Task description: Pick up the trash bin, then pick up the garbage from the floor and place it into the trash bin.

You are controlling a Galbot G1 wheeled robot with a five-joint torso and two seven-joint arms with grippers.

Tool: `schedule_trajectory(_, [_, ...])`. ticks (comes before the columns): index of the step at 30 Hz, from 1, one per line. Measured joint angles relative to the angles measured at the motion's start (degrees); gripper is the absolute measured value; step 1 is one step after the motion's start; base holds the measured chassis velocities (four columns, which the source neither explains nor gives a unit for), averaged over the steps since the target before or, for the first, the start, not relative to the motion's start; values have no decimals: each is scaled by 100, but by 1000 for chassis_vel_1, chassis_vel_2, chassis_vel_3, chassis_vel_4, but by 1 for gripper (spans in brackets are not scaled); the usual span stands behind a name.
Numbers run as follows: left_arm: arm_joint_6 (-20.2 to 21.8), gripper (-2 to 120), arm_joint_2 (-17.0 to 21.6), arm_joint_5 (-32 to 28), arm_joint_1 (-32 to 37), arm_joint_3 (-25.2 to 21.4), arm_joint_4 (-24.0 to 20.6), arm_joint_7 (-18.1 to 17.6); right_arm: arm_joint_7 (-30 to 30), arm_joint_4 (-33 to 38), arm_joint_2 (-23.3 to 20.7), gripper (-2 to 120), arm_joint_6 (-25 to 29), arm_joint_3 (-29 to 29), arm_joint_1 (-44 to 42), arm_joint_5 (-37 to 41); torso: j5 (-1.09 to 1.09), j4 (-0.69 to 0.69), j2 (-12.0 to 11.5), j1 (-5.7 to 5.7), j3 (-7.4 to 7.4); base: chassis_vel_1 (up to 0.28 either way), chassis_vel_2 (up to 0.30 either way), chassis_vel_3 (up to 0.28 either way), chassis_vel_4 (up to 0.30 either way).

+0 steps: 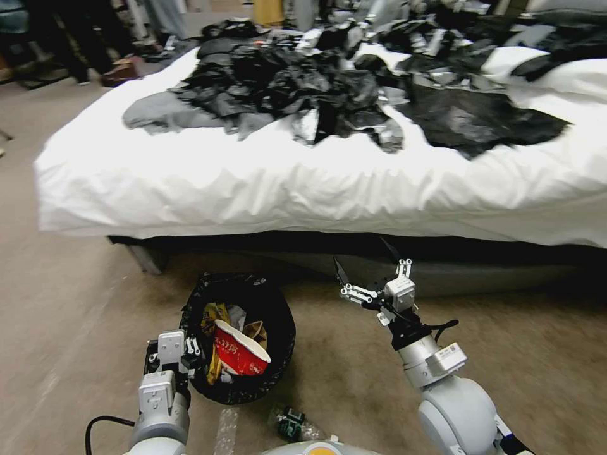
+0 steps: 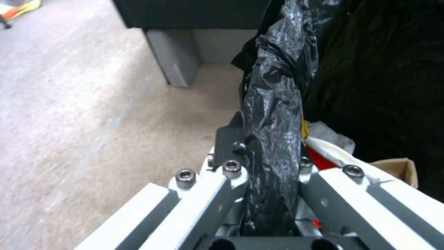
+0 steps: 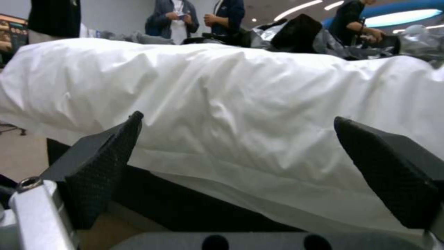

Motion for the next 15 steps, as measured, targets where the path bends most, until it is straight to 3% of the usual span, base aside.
schedule_trajectory(15, [-3, 2, -6, 5, -59, 6, 27, -3, -9, -36, 11, 100, -16, -8, 23, -1, 0, -2, 0, 0, 0, 6, 8, 2, 5])
